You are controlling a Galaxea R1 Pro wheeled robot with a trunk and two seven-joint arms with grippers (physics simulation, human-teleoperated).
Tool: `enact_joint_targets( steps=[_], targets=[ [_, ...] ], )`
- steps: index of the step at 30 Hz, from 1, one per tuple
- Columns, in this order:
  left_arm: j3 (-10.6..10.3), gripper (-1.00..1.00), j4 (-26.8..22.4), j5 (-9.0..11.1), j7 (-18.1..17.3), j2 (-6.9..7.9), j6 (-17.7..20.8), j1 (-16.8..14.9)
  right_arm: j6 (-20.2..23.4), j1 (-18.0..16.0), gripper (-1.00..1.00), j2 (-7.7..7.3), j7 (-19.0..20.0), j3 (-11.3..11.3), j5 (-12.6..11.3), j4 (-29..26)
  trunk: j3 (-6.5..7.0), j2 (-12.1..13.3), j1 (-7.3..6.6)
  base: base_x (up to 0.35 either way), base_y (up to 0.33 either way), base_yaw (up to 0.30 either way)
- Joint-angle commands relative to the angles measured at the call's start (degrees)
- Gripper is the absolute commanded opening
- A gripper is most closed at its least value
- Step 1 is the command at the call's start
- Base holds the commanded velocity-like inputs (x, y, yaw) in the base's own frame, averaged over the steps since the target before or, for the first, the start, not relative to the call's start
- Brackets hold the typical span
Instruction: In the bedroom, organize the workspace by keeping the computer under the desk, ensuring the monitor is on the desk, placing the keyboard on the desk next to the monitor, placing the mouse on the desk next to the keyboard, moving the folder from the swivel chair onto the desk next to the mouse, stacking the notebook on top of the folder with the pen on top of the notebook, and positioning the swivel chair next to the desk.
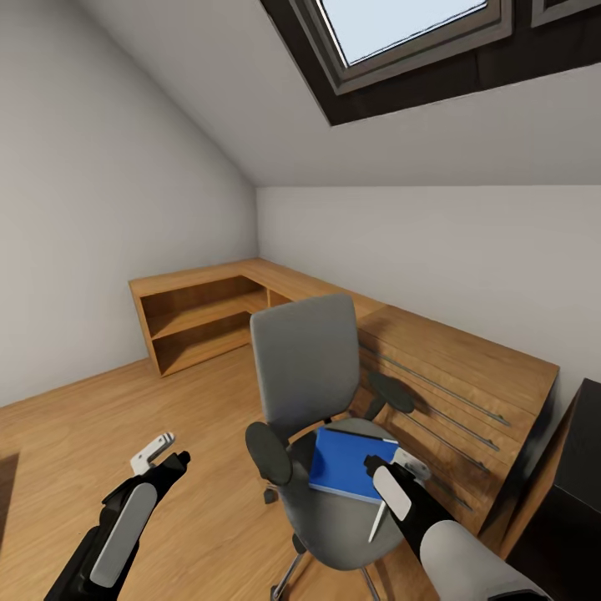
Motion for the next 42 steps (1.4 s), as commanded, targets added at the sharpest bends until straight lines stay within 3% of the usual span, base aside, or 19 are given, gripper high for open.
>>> enact_joint_targets(
  steps=[1, 11, 17, 25, 29, 32, 37, 42],
  targets=[
    [0.0, 1.00, -0.1, 0.4, 0.4, 0.01, 0.2, 0.0, 0.3, 0.0, 1.00, -0.10, -0.5, 0.4, -0.2, -0.1, -0.25, -0.5, 0.22, 0.000, 0.000, 0.000],
    [0.0, 1.00, -0.1, 0.4, 0.4, -0.15, 0.2, 0.0, 0.3, 0.0, 1.00, -0.82, -0.4, 0.4, -0.2, -0.1, -1.33, -2.9, 1.54, 0.000, 0.000, 0.000],
    [0.0, 1.00, 0.0, 0.4, 0.4, -0.20, 0.2, 0.0, 0.2, 0.0, 1.00, -0.95, -0.4, 0.4, -0.2, -0.1, -1.33, -2.9, 1.54, 0.000, 0.000, 0.000],
    [-0.1, 1.00, 0.1, 0.3, 0.4, -0.50, 0.2, 0.0, -0.1, 0.0, 1.00, -1.62, -0.3, 0.5, 0.0, -0.1, -2.58, -5.7, 3.08, 0.000, 0.000, 0.000],
    [-0.1, 1.00, 0.1, 0.3, 0.4, -0.58, 0.2, 0.0, -0.2, 0.0, 1.00, -1.69, -0.2, 0.4, 2.1, -0.1, -2.58, -5.7, 3.08, 0.000, 0.000, 0.000],
    [-0.1, 1.00, 0.1, 0.3, 0.4, -0.60, 0.2, 0.0, -0.6, 0.0, 1.00, -1.71, 1.7, 0.4, 5.9, -0.2, -2.58, -5.7, 3.08, 0.000, 0.000, 0.000],
    [-0.1, 1.00, 0.2, 0.3, 0.4, -0.60, 0.2, 0.0, -1.9, 0.0, 1.00, -2.28, 4.5, 0.4, 8.1, -0.1, -3.12, -6.9, 3.74, 0.000, 0.000, 0.000],
    [-0.1, 1.00, 0.2, 0.3, 0.4, -0.60, 0.2, 0.0, -2.0, 0.0, 1.00, -2.49, 4.8, 0.4, 8.5, -0.1, -3.48, -7.7, 4.18, 0.000, 0.000, 0.000]
  ],
)
